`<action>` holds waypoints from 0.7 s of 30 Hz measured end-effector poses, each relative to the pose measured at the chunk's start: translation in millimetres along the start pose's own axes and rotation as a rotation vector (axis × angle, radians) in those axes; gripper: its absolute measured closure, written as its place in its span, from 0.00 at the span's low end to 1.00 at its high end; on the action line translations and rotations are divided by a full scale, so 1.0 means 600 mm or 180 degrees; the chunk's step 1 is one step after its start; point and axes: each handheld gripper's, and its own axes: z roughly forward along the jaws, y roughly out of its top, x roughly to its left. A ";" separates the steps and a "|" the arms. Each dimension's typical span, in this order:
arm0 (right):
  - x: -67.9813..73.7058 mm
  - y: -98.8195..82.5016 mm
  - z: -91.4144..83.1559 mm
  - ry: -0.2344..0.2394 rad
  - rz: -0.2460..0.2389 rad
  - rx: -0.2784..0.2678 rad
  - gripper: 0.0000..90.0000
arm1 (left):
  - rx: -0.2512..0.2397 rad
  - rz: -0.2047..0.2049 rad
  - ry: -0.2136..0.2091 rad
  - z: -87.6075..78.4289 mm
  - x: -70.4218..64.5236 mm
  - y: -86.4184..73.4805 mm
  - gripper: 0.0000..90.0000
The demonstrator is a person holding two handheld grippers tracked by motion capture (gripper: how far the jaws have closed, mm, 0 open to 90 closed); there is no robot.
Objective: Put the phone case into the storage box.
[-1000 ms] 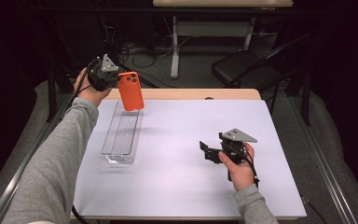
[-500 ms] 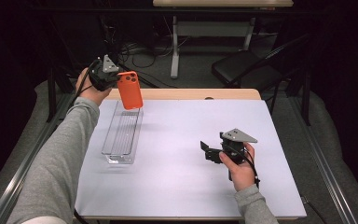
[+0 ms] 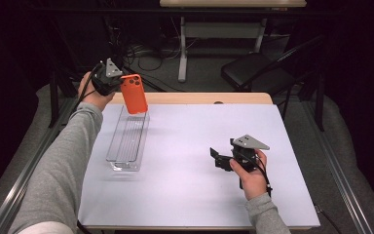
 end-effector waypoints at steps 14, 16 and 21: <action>0.003 -0.001 0.003 -0.0011 -0.0008 0.0023 0.17 | 0.0061 0.0068 0.0060 0.018 -0.006 -0.028 0.89; 0.003 -0.002 0.004 -0.0008 -0.0022 0.0022 0.17 | 0.0060 0.0045 0.0068 0.022 -0.007 -0.033 0.89; 0.002 -0.001 0.003 -0.0015 -0.0015 0.0031 0.17 | 0.0085 0.0073 0.0101 0.032 -0.014 -0.043 0.89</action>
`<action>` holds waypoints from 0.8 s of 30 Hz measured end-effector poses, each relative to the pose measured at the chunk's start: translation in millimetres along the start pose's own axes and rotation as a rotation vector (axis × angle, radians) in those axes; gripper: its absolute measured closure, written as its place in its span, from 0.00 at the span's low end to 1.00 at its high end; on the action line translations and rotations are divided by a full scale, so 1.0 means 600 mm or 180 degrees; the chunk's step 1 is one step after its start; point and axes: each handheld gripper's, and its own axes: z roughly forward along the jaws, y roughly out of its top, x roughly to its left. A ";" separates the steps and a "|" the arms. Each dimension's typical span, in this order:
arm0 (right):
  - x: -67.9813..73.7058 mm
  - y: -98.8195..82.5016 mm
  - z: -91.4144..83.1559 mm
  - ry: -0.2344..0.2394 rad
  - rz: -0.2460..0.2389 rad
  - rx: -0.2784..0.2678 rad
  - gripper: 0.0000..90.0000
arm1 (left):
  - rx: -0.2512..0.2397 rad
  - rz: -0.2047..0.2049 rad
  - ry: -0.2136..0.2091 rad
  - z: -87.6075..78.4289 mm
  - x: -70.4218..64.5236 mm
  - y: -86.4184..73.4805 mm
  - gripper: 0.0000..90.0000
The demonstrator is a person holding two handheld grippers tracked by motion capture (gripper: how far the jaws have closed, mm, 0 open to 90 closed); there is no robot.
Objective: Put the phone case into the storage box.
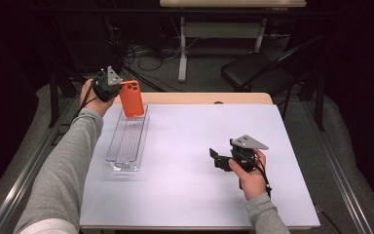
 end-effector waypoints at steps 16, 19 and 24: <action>-0.006 -0.004 -0.004 -0.0012 -0.0007 0.0008 0.17 | 0.0049 0.0161 0.0012 0.027 -0.032 -0.005 0.89; -0.008 -0.007 -0.004 -0.0019 -0.0006 0.0020 0.17 | 0.0054 0.0172 0.0009 0.032 -0.035 -0.006 0.89; -0.011 -0.011 -0.005 -0.0031 0.0001 0.0038 0.17 | 0.0046 0.0269 0.0036 0.038 -0.039 -0.006 0.89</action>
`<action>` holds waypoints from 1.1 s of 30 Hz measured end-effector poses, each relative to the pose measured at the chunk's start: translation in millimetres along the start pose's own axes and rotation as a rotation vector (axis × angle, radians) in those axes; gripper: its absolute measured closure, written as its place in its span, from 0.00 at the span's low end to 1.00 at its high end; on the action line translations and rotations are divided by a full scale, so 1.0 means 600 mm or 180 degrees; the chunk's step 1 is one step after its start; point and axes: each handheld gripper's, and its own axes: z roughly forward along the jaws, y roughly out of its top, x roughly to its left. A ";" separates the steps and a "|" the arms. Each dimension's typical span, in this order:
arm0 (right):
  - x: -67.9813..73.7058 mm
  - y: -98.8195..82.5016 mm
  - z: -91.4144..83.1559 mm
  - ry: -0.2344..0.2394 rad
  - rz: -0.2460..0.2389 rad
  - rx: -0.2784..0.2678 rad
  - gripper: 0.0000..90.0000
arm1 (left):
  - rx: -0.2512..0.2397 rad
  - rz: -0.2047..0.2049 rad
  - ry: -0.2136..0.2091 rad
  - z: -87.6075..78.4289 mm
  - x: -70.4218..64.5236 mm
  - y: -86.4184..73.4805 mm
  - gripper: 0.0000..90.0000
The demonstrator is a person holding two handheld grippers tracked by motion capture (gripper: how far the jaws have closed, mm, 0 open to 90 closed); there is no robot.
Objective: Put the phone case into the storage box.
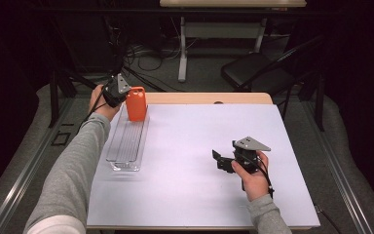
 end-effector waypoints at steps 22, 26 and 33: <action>0.001 -0.005 -0.002 -0.0013 -0.0026 0.0005 0.17 | 0.0026 0.0328 0.0133 0.010 -0.002 -0.004 0.87; 0.001 -0.005 -0.002 -0.0008 -0.0028 0.0013 0.17 | 0.0102 0.0305 0.0157 0.011 0.000 -0.010 0.86; 0.002 -0.005 -0.002 -0.0005 -0.0034 0.0012 0.17 | 0.0102 0.0279 0.0160 0.016 0.001 -0.013 0.83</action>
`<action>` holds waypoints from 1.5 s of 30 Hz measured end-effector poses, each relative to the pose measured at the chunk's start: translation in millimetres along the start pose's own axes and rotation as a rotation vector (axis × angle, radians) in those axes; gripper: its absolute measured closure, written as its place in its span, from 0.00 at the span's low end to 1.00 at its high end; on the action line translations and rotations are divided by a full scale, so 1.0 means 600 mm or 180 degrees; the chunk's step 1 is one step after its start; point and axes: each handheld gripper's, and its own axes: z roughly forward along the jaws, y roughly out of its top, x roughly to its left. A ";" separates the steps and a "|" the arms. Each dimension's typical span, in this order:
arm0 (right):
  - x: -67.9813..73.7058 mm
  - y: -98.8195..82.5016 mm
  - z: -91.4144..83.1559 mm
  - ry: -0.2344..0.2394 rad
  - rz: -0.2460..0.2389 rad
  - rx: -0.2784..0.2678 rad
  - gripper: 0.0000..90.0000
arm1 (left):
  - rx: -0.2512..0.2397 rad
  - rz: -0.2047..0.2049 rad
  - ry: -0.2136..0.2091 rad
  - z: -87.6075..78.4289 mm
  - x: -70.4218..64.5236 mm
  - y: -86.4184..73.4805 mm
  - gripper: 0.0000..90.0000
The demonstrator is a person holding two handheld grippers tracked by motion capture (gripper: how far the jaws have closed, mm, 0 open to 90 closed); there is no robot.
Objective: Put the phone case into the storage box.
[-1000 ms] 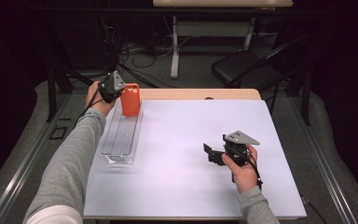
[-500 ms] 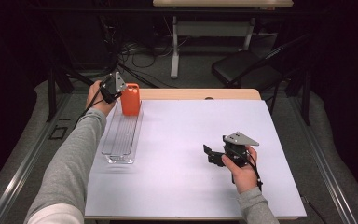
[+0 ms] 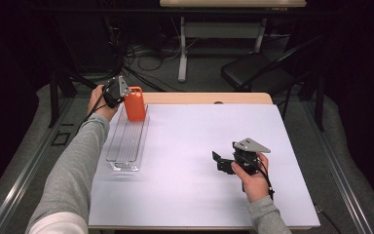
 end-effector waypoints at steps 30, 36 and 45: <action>0.002 -0.002 0.001 -0.0005 -0.0016 0.0009 0.17 | 0.0065 -0.0128 -0.0022 0.006 -0.003 0.002 0.64; 0.004 -0.002 0.002 0.0002 -0.0018 0.0006 0.17 | 0.0013 -0.0248 0.0011 -0.001 0.003 0.001 0.59; 0.009 -0.003 0.005 -0.0002 -0.0049 0.0021 0.17 | -0.0044 -0.0412 -0.0005 -0.014 0.010 0.000 0.50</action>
